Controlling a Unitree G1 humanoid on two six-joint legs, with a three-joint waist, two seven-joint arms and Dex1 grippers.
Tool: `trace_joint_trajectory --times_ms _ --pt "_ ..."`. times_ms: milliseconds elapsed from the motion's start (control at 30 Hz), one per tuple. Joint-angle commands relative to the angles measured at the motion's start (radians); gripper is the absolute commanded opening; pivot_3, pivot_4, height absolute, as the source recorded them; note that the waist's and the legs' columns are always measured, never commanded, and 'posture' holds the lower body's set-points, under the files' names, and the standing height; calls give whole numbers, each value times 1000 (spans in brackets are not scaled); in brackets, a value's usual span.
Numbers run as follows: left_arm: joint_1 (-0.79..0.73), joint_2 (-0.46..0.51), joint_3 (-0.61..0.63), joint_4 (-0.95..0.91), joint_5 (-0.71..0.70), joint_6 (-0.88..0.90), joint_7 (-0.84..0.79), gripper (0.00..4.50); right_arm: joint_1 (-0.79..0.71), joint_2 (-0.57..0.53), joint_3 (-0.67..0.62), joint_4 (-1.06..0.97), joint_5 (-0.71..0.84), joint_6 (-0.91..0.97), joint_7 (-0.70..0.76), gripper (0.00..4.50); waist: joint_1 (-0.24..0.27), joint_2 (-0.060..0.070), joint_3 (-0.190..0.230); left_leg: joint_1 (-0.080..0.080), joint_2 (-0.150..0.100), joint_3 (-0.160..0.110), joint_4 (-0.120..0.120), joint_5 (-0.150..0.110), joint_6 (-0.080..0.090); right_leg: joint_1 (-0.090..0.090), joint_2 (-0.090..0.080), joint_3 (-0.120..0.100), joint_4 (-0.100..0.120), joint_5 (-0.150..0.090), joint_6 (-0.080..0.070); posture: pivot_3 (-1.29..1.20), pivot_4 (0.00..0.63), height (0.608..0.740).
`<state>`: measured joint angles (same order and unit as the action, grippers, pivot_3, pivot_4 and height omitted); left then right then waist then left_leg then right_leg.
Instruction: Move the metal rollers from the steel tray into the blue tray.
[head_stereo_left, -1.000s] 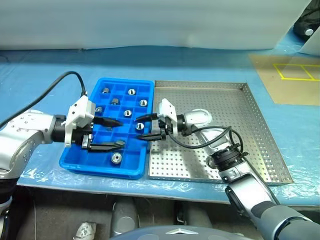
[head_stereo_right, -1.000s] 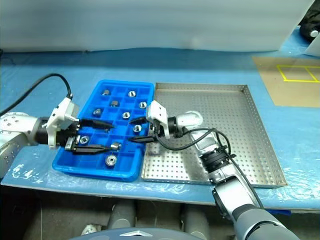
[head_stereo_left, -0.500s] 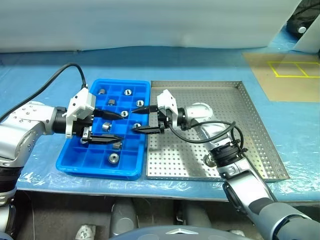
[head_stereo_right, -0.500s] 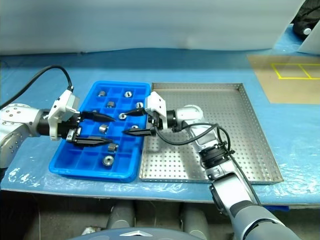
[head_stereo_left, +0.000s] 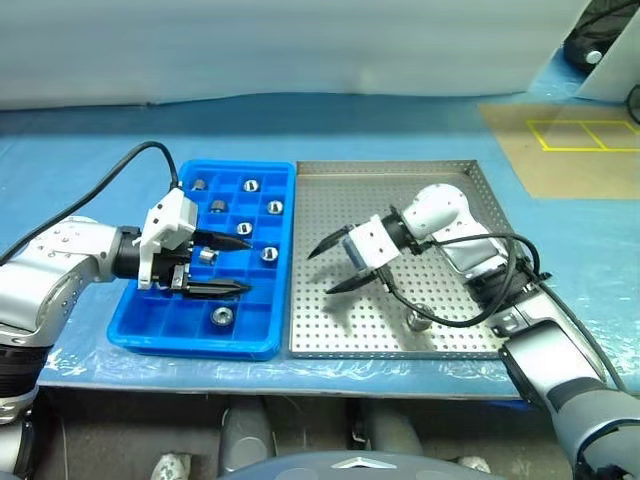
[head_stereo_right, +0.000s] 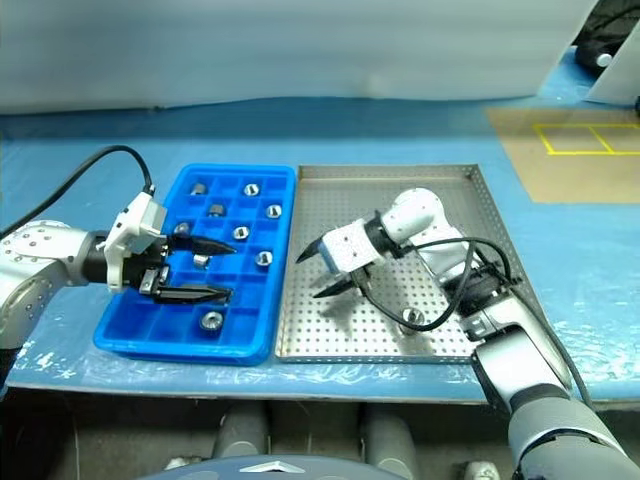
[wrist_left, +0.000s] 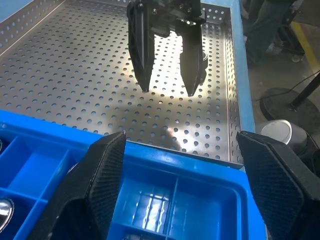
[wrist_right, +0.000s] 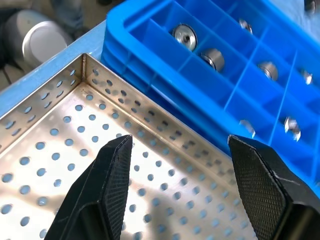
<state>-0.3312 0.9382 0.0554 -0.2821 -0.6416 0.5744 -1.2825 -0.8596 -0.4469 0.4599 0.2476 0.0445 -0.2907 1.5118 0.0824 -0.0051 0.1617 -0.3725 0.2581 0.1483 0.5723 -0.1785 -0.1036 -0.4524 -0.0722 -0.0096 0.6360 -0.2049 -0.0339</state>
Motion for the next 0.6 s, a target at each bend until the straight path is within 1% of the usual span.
trace_joint_trajectory --times_ms 33,167,300,400,600 --pt "-23 -3 24 -1 -8 -2 13 3745 -61 96 69 33 -18 -109 22 3126 0 0 0 0 0 0 0 0 0 0 0 0 2 -1 -1 162 150 740" --pt "18 25 78 -19 -21 18 27 3745 -130 222 109 164 -69 -206 -34 3126 2 0 0 2 0 -1 2 0 1 -1 -1 -1 5 -1 -2 216 150 740" --pt "130 56 199 -82 -50 59 66 3745 -179 323 137 277 -103 -289 -69 3126 12 -2 0 1 0 -1 5 -1 2 -1 -1 -1 5 -1 -2 277 150 740" --pt "221 64 299 -142 -70 92 108 3745 -213 371 147 358 -123 -357 -79 3126 19 -2 0 -1 1 -2 4 -2 3 -2 -1 -3 4 -2 -3 337 150 740" --pt "412 40 484 -280 -104 151 182 3745 -249 441 173 482 -116 -474 -30 3126 40 -3 1 -3 2 -3 4 -3 5 -2 -1 -5 3 -2 -3 455 150 740"
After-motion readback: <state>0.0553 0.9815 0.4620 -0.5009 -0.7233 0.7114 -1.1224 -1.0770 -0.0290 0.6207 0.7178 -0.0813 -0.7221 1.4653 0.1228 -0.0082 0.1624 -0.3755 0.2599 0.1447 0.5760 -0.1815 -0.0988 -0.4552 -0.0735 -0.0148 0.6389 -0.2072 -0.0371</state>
